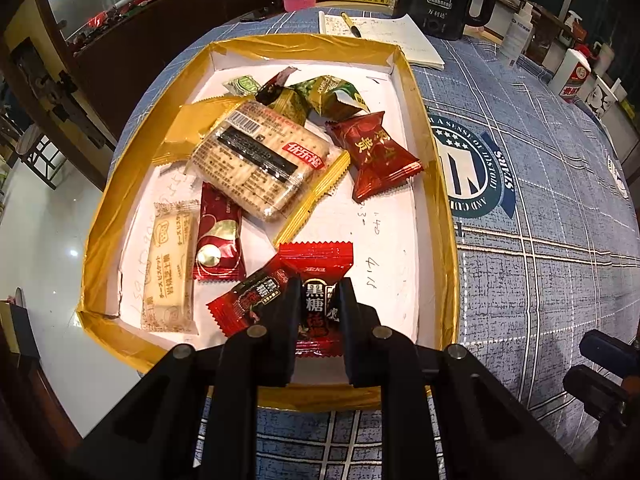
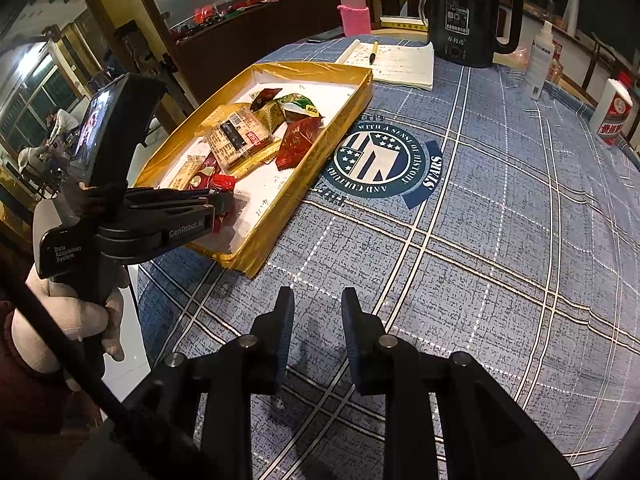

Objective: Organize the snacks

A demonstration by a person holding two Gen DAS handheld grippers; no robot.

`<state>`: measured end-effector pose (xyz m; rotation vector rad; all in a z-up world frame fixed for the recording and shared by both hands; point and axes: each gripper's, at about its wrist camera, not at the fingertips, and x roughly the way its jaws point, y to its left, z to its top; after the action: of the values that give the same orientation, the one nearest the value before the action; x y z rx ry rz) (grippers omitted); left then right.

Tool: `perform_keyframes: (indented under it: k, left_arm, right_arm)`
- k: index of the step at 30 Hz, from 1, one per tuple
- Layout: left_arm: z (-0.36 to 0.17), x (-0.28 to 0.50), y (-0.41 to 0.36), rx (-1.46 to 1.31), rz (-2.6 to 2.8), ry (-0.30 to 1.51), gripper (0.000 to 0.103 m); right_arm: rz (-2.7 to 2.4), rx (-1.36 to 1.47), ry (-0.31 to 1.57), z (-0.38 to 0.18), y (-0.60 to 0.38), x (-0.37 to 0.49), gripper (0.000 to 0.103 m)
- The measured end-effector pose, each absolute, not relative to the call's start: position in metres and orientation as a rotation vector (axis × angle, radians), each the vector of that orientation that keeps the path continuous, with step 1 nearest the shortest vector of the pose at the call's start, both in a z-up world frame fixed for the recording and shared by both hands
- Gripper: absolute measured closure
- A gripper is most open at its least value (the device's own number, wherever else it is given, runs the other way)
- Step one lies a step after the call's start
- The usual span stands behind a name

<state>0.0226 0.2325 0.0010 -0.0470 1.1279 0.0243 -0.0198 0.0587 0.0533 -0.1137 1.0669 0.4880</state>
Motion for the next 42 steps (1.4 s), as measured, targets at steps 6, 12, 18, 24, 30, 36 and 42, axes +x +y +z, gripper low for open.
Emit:
perform_keyframes:
  k: [6,12,18,24,30,36,42]
  left_arm:
    - [0.0,0.021,0.233,-0.053,0.032,1.13,0.083]
    - [0.0,0.019,0.232,-0.059,0.037,1.132,0.083]
    - [0.006,0.016,0.229,-0.055,0.057,1.118,0.059]
    - [0.014,0.012,0.225,-0.043,0.092,1.103,0.046]
    - [0.022,0.003,0.221,-0.052,0.112,1.091,0.046]
    - [0.032,-0.008,0.214,-0.063,0.131,1.069,0.045]
    - [0.05,-0.025,0.206,-0.071,0.16,1.033,0.045]
  right_arm:
    - [0.483,-0.113,1.069,0.053,0.058,-0.021,0.079]
    - [0.482,-0.114,1.066,0.054,0.056,-0.024,0.079]
    - [0.477,-0.116,1.057,0.057,0.052,-0.028,0.076]
    - [0.482,-0.12,1.044,0.062,0.049,-0.032,0.076]
    - [0.492,-0.128,1.023,0.068,0.044,-0.039,0.076]
    - [0.509,-0.137,1.002,0.075,0.038,-0.046,0.076]
    - [0.539,-0.148,0.978,0.082,0.033,-0.053,0.075]
